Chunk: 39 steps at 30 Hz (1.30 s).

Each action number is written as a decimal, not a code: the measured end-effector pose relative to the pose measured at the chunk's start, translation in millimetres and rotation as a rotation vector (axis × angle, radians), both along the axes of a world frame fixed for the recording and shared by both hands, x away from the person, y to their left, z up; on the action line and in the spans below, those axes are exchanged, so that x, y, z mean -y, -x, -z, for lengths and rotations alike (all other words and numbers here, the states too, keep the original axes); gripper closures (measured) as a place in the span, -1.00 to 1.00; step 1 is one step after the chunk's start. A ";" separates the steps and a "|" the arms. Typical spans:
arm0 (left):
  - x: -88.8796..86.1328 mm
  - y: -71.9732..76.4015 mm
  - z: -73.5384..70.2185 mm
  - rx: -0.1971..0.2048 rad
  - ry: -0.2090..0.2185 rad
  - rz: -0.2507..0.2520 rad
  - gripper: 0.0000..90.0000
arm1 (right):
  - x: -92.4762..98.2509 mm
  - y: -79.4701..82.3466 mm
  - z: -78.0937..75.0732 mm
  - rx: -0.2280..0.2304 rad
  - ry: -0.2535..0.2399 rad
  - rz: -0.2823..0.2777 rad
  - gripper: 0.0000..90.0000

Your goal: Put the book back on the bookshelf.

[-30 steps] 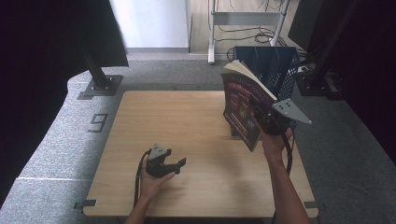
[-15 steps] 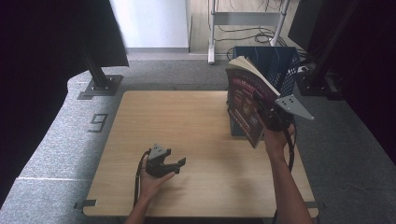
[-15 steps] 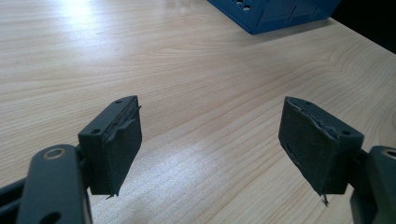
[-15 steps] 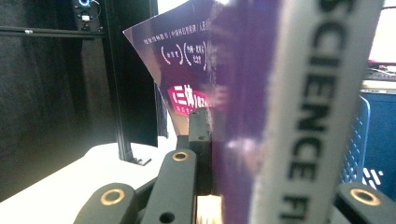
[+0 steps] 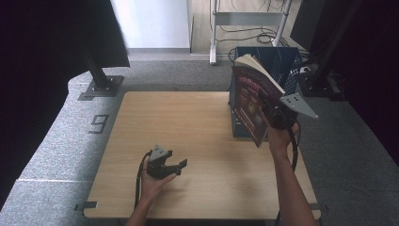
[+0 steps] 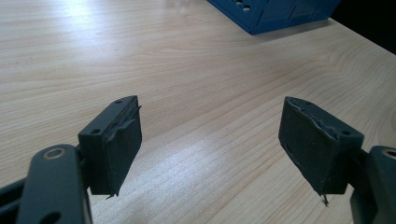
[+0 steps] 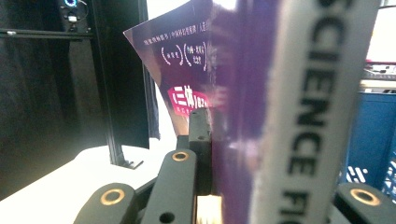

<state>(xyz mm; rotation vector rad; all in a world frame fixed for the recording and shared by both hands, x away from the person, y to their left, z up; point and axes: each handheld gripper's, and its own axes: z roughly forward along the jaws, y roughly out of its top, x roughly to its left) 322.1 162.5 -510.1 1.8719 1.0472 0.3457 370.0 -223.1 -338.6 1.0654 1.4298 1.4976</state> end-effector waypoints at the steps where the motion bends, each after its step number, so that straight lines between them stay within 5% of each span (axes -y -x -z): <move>1: -0.1 0.0 0.1 0.000 -0.001 0.000 -0.53 | 0.7 -0.8 -0.2 -0.002 0.003 0.002 0.82; 39: -2.9 1.1 -3.0 0.004 0.010 -0.001 -0.53 | 4.5 -38.5 7.9 -0.031 0.001 0.092 0.82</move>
